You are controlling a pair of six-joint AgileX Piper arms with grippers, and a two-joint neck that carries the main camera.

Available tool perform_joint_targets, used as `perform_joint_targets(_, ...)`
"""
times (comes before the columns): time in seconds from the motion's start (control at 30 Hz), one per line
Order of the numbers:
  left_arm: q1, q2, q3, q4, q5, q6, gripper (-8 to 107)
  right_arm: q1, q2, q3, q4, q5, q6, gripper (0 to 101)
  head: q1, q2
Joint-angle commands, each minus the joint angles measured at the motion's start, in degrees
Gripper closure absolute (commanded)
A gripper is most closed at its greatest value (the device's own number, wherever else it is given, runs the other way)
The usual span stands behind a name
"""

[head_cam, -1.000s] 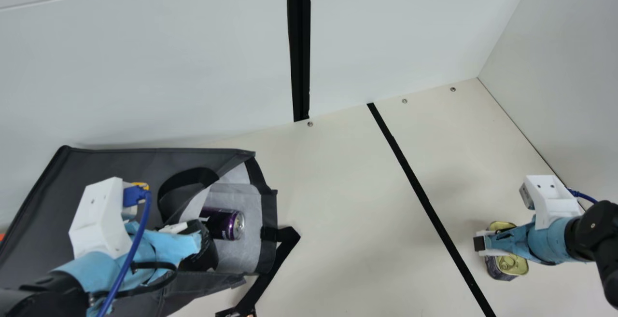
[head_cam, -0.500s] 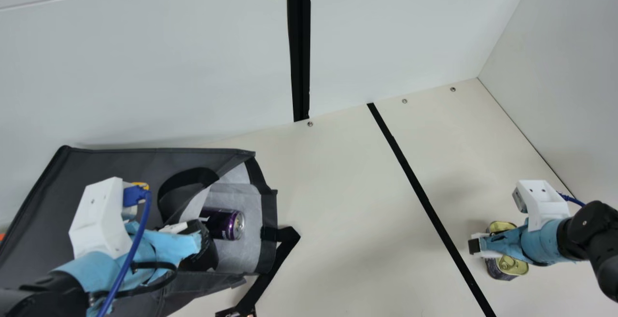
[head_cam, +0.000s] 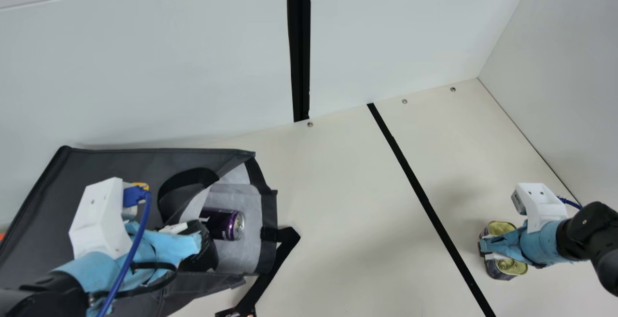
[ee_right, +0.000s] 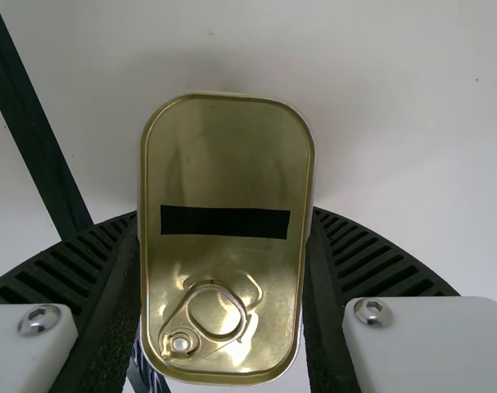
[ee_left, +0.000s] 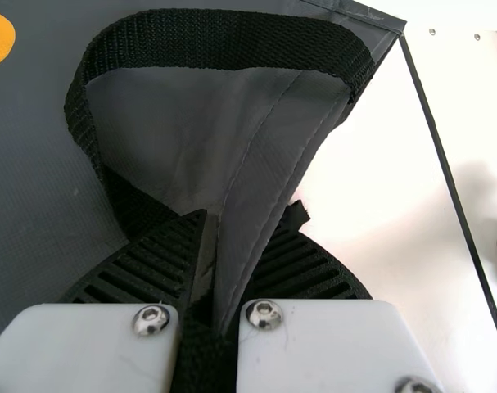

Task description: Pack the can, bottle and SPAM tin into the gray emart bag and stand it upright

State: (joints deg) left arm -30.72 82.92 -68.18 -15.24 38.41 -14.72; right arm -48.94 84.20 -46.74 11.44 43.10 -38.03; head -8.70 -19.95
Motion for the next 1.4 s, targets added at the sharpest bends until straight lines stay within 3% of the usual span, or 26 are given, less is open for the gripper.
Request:
perform_joint_targets(0.0, 0.0, 0.0, 0.0, 0.0, 0.0, 0.0, 107, -0.2, 0.4, -0.2, 0.3, -0.1, -0.7, 93, -1.3, 0.0)
perform_joint_targets(0.07, 0.0, 0.0, 0.0, 0.0, 0.0, 0.0, 107, -0.4, 0.8, -0.6, 0.8, -0.1, -1.5, 101, -1.3, 0.0)
perform_joint_targets(0.67, 0.0, 0.0, 0.0, 0.0, 0.0, 0.0, 107, 2.2, 0.4, -5.3, 4.1, 3.0, -6.1, 101, -1.3, 0.0)
perform_joint_targets(1.37, 0.0, 0.0, 0.0, 0.0, 0.0, 0.0, 107, 14.4, 0.9, -13.1, 2.4, 7.2, -2.3, 101, -1.3, 0.0)
